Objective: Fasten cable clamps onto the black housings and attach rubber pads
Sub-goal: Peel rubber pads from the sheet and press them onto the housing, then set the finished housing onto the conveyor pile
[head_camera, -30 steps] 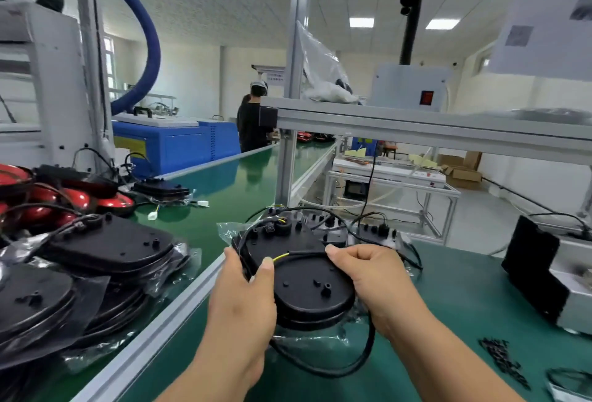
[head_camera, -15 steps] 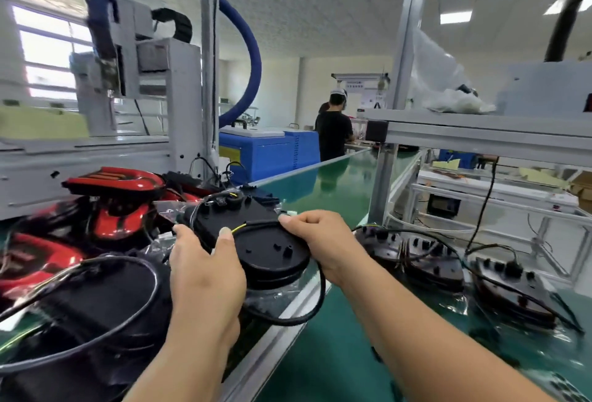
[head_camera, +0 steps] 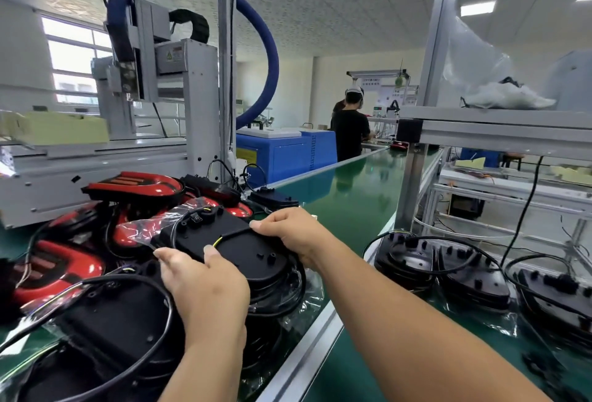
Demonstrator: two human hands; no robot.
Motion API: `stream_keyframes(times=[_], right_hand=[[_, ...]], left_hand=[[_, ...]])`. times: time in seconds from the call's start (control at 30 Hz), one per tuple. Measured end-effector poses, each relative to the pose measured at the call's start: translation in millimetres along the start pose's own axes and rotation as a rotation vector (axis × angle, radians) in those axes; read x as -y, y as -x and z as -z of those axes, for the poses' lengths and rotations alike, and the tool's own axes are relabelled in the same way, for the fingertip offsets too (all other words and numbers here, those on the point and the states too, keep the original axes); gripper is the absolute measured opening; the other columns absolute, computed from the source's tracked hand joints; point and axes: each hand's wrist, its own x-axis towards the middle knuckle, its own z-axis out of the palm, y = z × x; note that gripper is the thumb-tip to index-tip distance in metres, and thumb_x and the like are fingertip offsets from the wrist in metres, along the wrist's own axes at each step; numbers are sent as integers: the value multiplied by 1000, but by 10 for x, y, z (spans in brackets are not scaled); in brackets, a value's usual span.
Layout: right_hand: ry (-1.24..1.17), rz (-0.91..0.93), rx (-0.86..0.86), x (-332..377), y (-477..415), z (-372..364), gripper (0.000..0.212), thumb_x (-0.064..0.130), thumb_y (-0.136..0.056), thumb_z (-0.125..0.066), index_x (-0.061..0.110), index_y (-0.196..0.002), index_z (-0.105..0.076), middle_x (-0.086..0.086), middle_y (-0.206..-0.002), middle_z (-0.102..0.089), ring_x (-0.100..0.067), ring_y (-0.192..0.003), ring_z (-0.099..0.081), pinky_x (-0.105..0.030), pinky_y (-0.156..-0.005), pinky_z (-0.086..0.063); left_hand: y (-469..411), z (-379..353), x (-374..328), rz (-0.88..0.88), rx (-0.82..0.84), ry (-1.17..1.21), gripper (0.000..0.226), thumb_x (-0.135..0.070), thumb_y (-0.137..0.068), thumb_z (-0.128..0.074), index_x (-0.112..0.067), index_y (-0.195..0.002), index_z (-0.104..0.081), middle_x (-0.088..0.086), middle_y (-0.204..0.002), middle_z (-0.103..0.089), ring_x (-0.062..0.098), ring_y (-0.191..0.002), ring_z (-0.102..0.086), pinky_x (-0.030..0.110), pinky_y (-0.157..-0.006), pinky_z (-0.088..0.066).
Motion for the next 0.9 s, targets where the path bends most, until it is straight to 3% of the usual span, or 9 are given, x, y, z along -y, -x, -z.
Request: stream_keyframes(times=[0.13, 0.27, 0.4, 0.5, 0.57, 0.63, 0.77, 0.9], right_hand=[[59, 39, -5, 29, -78, -69, 19, 28, -78, -79, 11, -74, -73, -2, -73, -72, -15, -70, -67, -34, -74, -59], [112, 54, 18, 156, -153, -202, 16, 29, -79, -79, 15, -75, -74, 1, -73, -72, -9, -63, -66, -23, -62, -55], [199, 24, 15, 197, -220, -342, 16, 32, -80, -78, 16, -80, -74, -2, -96, -74, -12, -82, -68, -20, -65, -53], [233, 45, -6, 206, -225, -393, 15, 31, -82, -76, 19, -73, -71, -2, -96, -72, -10, -80, -64, -19, -63, -47], [313, 83, -30, 213, -245, -426, 16, 32, -82, -75, 16, -81, -76, -3, -95, -73, -13, -85, -65, -27, -72, -53], [387, 128, -60, 228, -262, -474, 20, 33, -83, -73, 15, -89, -78, -2, -94, -74, -15, -91, -66, -37, -84, -56], [473, 186, -47, 266, -291, -505, 23, 36, -85, -70, 18, -98, -78, 2, -100, -74, -12, -96, -65, -35, -89, -54], [469, 183, -58, 245, -300, -461, 30, 41, -88, -66, 17, -103, -76, -3, -107, -73, -14, -100, -64, -29, -87, -50]], left_hand=[[26, -32, 26, -14, -55, -30, 64, -22, -101, -37, -10, -152, 2, 2, -161, 2, 22, -146, -13, 31, -114, -19], [-19, -35, 4, -21, -110, -60, 64, -24, -100, -38, -10, -152, -2, 2, -160, 8, 26, -146, -11, 39, -118, -19], [-41, 3, -74, -30, -119, -82, 66, -22, -98, -41, -3, -150, -6, 2, -159, 15, 32, -146, -5, 44, -118, -16], [79, 16, -107, -262, -176, -242, 67, -9, -92, -50, 2, -149, -15, 14, -160, 5, 29, -147, 5, 45, -117, 2], [176, 2, -88, -465, -178, -382, 66, -7, -90, -51, -1, -148, -22, 14, -160, -1, 26, -147, 10, 46, -114, 10], [227, -22, -52, -558, -124, -510, 65, -9, -91, -47, -5, -150, -20, 12, -160, 1, 25, -146, 16, 44, -112, 15], [227, -15, -29, -454, 18, -705, 69, -21, -93, -36, -6, -151, -4, 11, -159, 13, 25, -143, 24, 47, -114, 15], [221, 23, -41, -392, 63, -783, 69, -26, -93, -33, -6, -151, -1, 13, -158, 16, 27, -142, 28, 46, -113, 17]])
